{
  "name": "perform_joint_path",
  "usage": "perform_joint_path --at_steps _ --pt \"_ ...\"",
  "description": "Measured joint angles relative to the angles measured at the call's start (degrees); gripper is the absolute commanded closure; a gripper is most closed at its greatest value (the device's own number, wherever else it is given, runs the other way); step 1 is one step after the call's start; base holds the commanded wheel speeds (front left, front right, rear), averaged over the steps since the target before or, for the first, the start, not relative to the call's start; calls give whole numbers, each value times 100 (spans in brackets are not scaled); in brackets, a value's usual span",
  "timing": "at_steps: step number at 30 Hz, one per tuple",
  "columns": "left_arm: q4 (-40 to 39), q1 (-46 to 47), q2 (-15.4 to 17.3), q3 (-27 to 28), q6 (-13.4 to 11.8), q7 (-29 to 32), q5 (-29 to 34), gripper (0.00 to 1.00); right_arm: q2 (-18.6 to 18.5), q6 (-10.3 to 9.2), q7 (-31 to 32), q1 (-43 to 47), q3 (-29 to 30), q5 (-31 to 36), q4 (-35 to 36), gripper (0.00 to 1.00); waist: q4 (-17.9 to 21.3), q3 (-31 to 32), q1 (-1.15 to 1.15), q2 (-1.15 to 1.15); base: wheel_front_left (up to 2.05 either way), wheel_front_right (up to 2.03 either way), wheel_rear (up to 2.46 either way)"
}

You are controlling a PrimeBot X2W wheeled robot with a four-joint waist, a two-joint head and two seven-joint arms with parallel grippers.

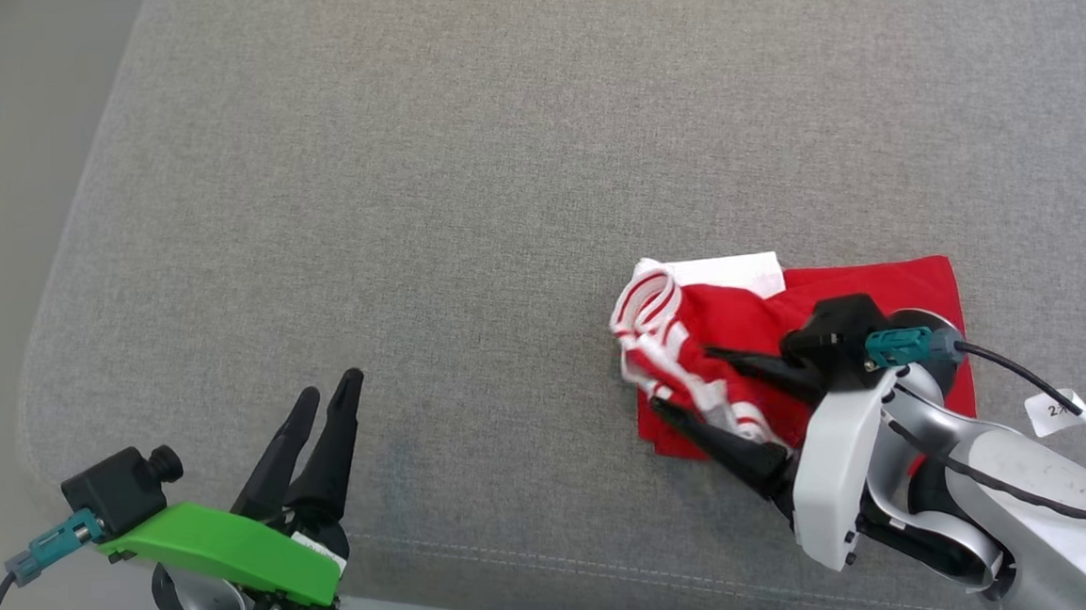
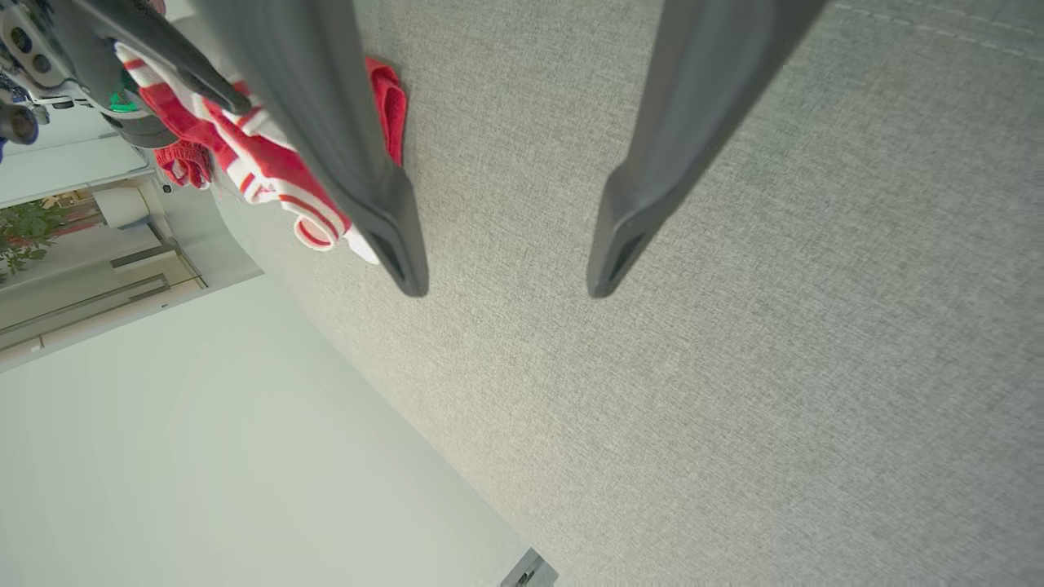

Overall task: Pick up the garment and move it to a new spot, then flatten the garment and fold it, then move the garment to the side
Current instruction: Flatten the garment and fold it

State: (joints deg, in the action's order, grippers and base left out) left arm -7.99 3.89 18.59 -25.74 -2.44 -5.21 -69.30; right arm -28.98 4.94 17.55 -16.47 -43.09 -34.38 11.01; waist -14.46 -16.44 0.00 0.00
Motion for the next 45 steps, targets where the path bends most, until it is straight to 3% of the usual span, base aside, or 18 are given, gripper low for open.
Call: perform_joint_path --at_steps 12,15,22,26,32,38,45 --pt "185 -3 31 127 36 -92 0 0 247 -58 -135 -84 18 11 14 0 222 219 0 0 0 0 0" --pt "161 -24 44 197 34 -148 0 0 323 -219 -316 -26 220 -67 148 0 334 291 0 0 0 0 0" --pt "25 -243 60 193 31 -198 0 0 442 -810 -831 655 977 -548 342 0 679 427 0 0 0 0 0" --pt "-65 -344 289 -23 33 -180 313 0 282 -1060 -1094 1075 1272 -523 363 0 950 490 0 0 0 0 0" --pt "-283 -242 516 -387 102 62 740 0 71 -1111 -1360 1347 1519 -279 396 0 1260 492 0 0 0 0 0" --pt "-339 283 772 -787 270 423 1233 0 134 -1111 -1523 1486 1567 -287 491 0 1465 370 0 0 0 0 0" --pt "-175 1045 784 -1057 411 950 1410 0 221 -1111 -1675 1493 1585 -298 575 0 1705 77 0 0 0 0 0"
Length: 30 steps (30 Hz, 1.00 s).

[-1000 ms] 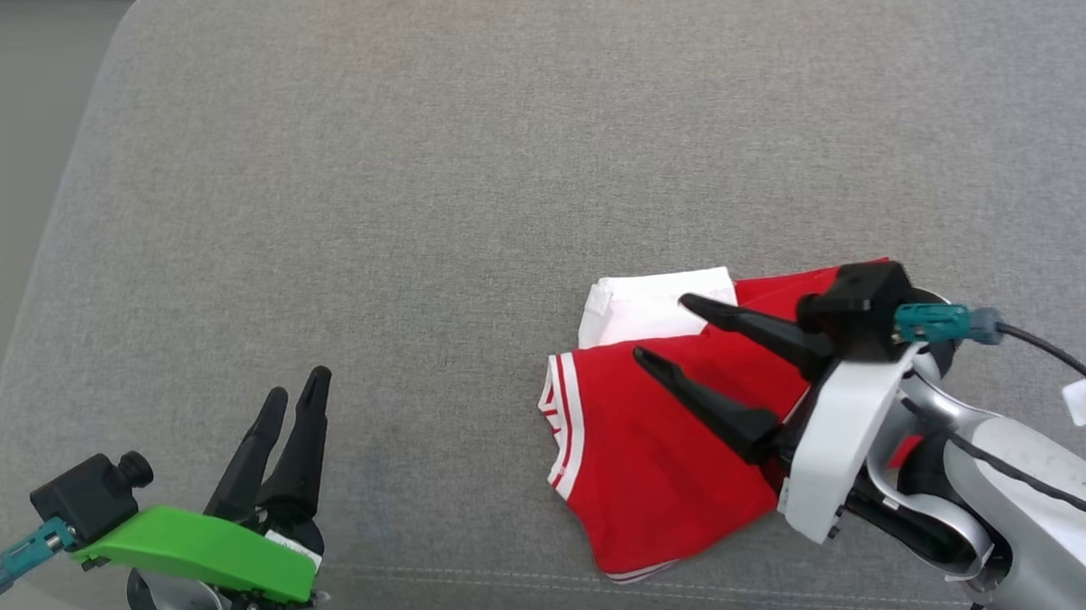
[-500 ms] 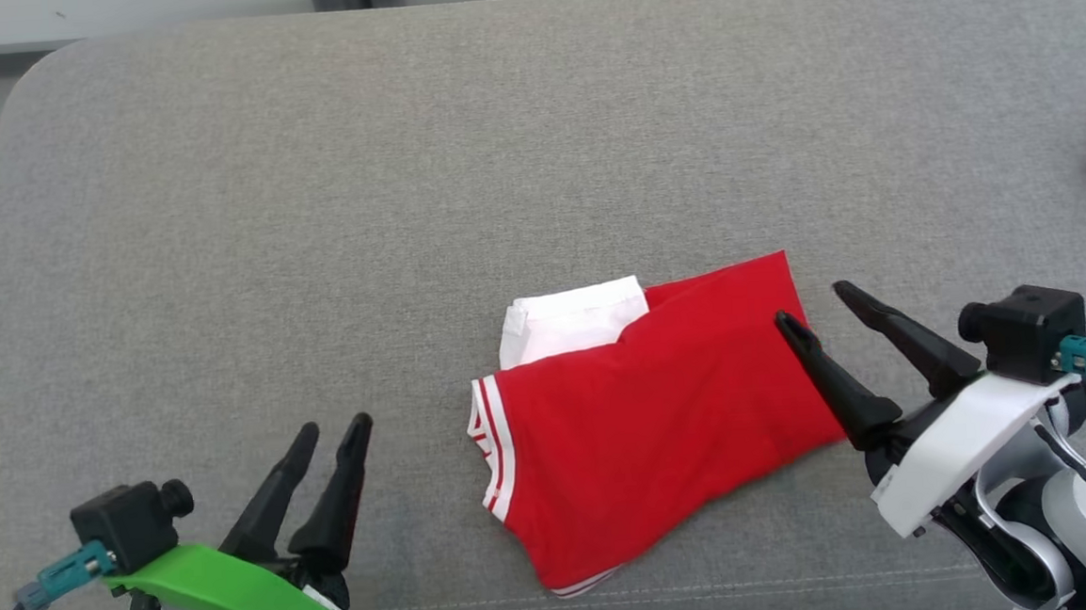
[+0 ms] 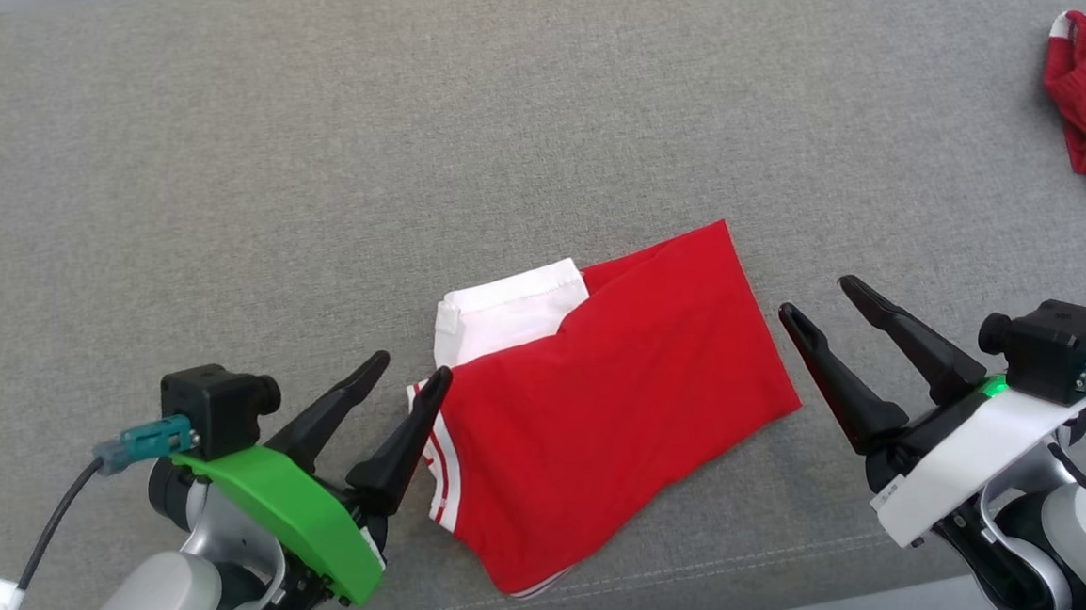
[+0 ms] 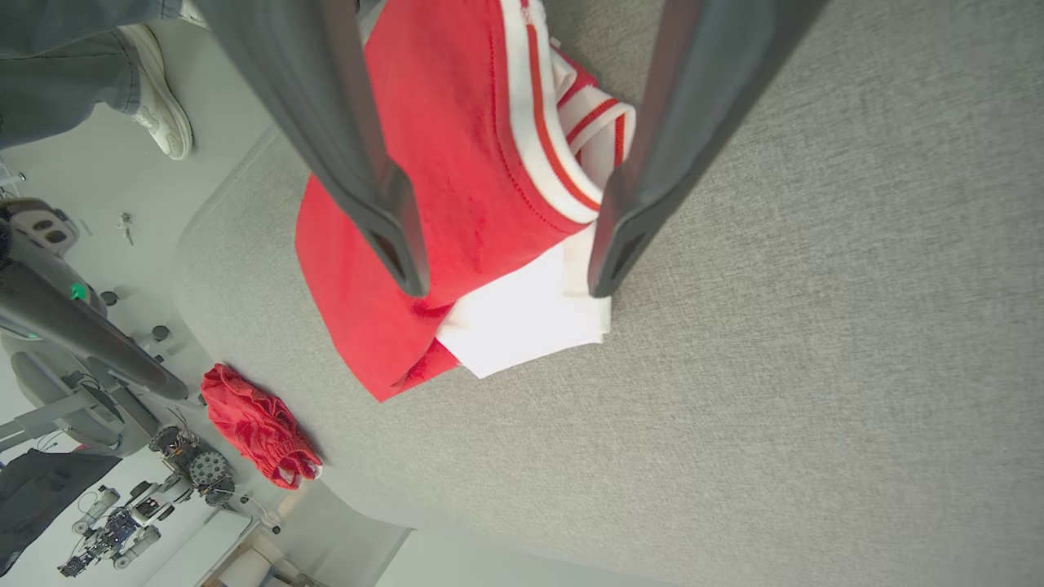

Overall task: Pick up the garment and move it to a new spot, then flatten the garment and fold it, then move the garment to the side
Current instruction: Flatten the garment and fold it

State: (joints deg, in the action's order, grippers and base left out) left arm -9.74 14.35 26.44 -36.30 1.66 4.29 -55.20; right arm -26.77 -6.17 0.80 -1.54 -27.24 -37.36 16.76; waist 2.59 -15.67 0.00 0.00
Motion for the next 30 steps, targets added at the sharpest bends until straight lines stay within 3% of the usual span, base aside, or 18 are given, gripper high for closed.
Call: perform_joint_path --at_steps 14,19,30 --pt "867 661 -90 -201 237 883 -416 0 114 0 -337 12 37 -7 -54 0 494 -440 0 0 0 0 0" --pt "935 831 -280 -271 296 1073 -568 0 120 1 -388 94 49 -9 -132 0 519 -486 0 0 0 0 0" --pt "1171 978 -303 -502 414 1410 -728 0 112 2 -514 118 96 -18 -280 0 419 -407 0 0 0 0 0"
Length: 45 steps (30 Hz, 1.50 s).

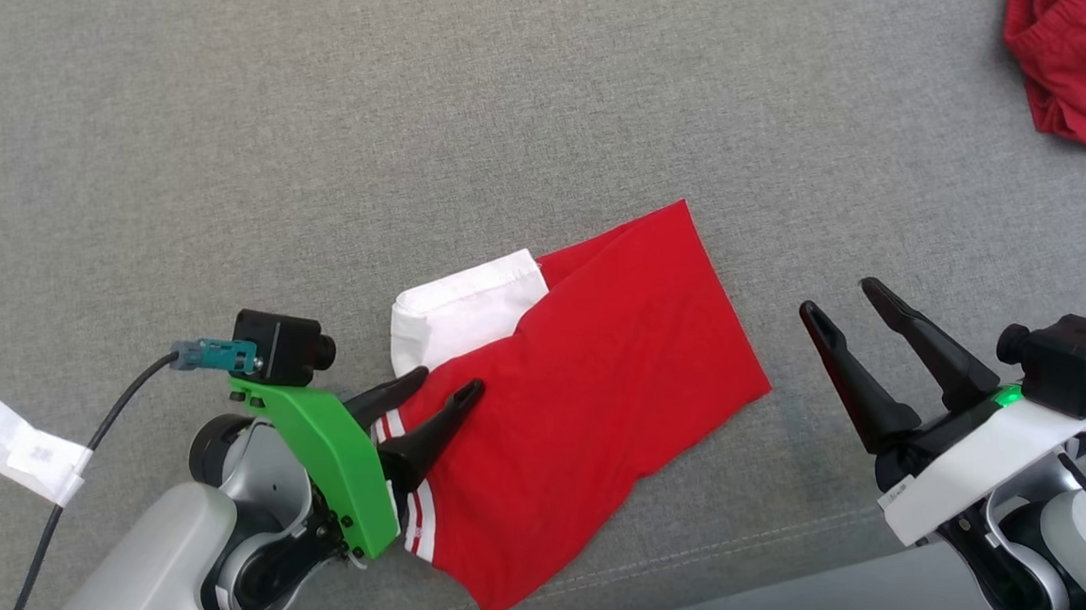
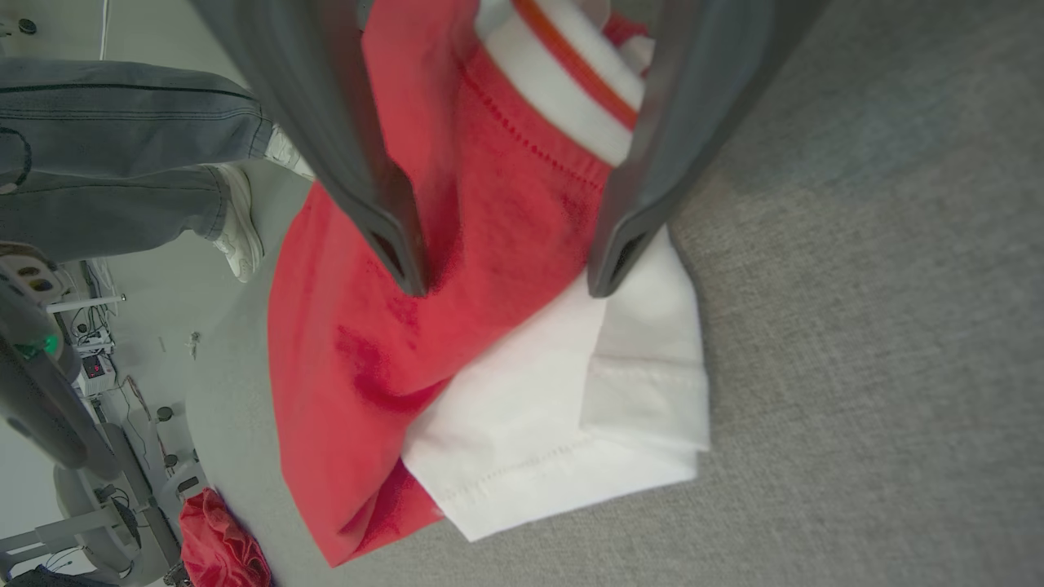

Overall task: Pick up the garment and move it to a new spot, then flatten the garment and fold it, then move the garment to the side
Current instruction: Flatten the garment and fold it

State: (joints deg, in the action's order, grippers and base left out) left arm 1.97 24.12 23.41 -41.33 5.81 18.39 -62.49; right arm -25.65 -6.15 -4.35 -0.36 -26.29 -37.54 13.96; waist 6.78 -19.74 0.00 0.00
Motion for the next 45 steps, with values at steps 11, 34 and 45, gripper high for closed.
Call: perform_joint_path --at_steps 11,34,45 --pt "94 88 -69 34 33 84 -127 100 -12 57 -16 4 -40 0 -22 0 -112 99 0 0 0 0 0" --pt "687 1108 69 -3 75 24 636 100 51 153 -52 -31 -136 0 -35 0 113 -211 0 0 0 0 0" --pt "1203 1132 -38 -68 82 -107 680 7 80 151 -99 -35 -113 0 -145 0 118 -257 0 0 0 0 0"
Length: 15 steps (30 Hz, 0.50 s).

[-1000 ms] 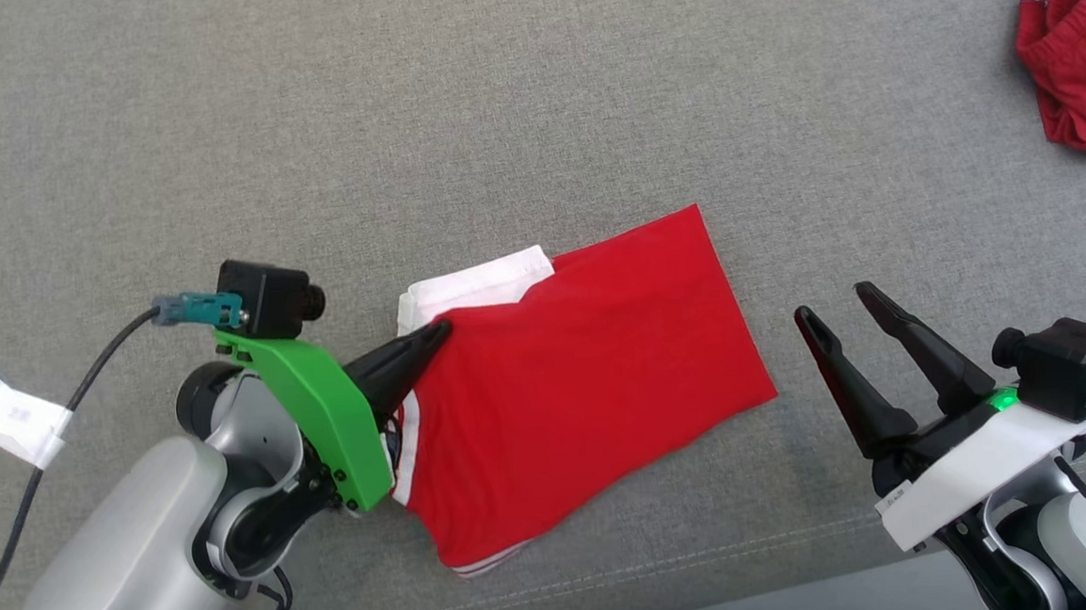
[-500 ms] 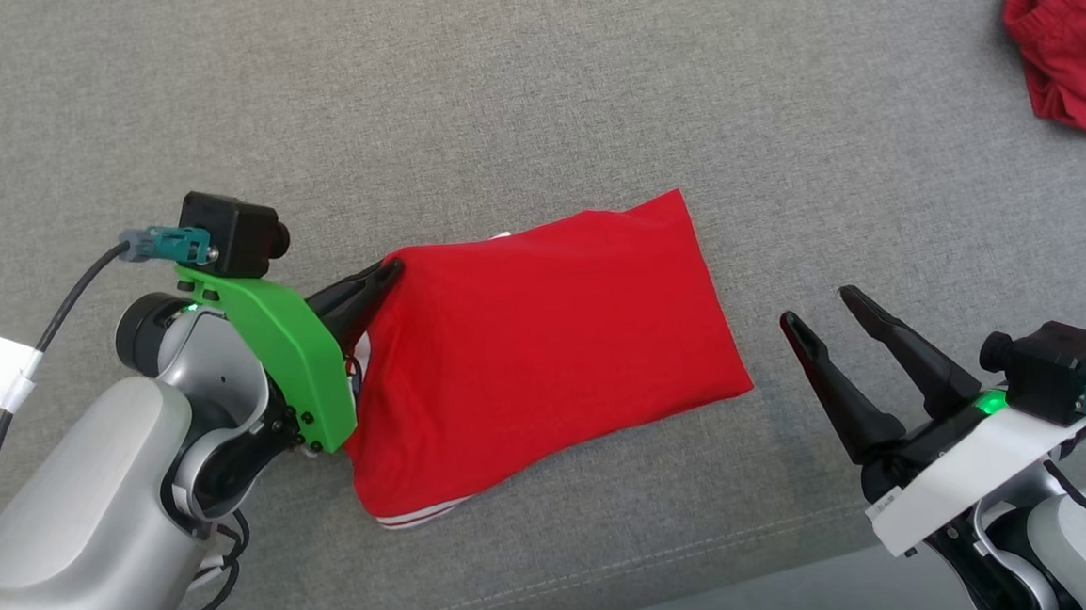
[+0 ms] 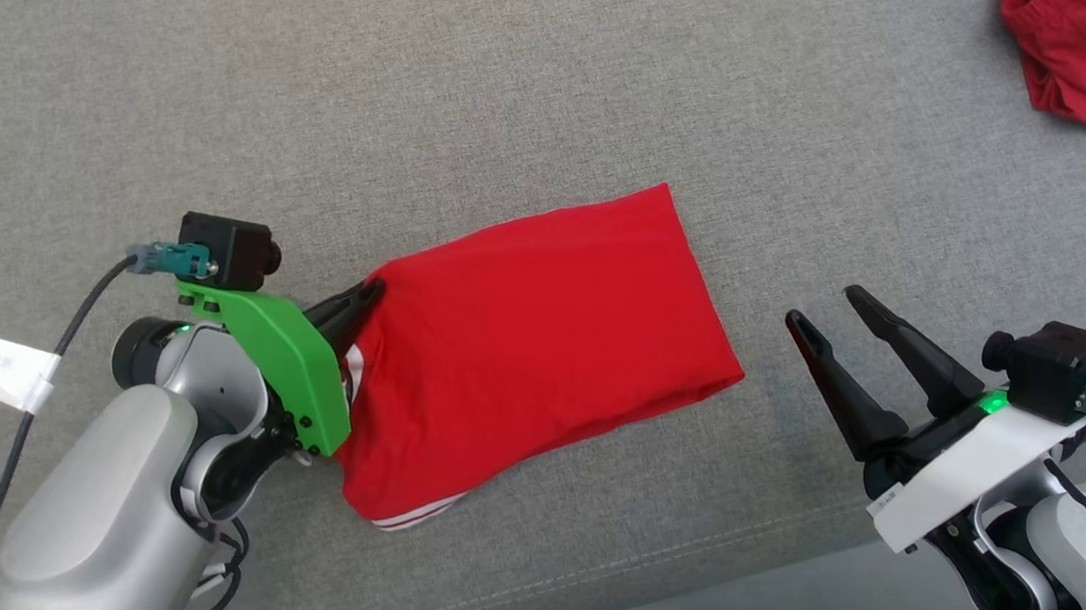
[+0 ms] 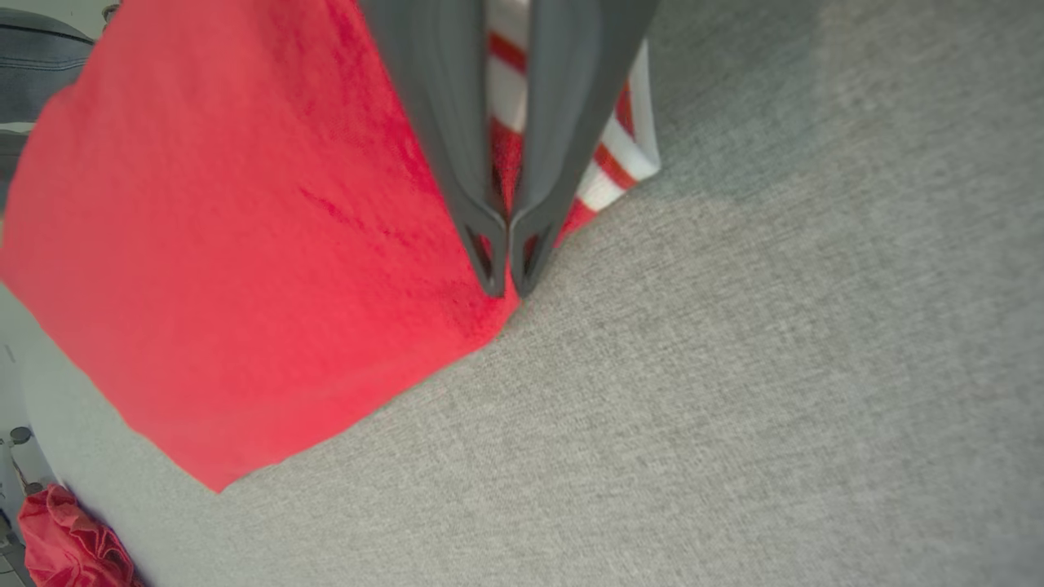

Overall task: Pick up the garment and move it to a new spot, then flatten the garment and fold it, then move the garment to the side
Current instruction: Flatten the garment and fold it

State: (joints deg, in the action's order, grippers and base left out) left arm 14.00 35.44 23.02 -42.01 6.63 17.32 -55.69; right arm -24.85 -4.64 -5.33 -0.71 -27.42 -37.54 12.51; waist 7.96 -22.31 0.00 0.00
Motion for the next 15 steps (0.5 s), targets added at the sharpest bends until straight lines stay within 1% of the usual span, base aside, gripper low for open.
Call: perform_joint_path --at_steps 1,8,15 --pt "26 1 -34 -33 0 -18 8 0 0 0 -3 0 10 0 -11 0 -10 10 0 0 0 0 0" --pt "74 -1 -249 -93 42 -124 -62 0 3 0 -19 0 67 -31 -96 0 -76 125 0 0 0 0 0" --pt "38 0 -246 -33 42 -386 -62 0 -4 0 -20 0 157 -104 -174 0 -148 285 0 0 0 0 0"
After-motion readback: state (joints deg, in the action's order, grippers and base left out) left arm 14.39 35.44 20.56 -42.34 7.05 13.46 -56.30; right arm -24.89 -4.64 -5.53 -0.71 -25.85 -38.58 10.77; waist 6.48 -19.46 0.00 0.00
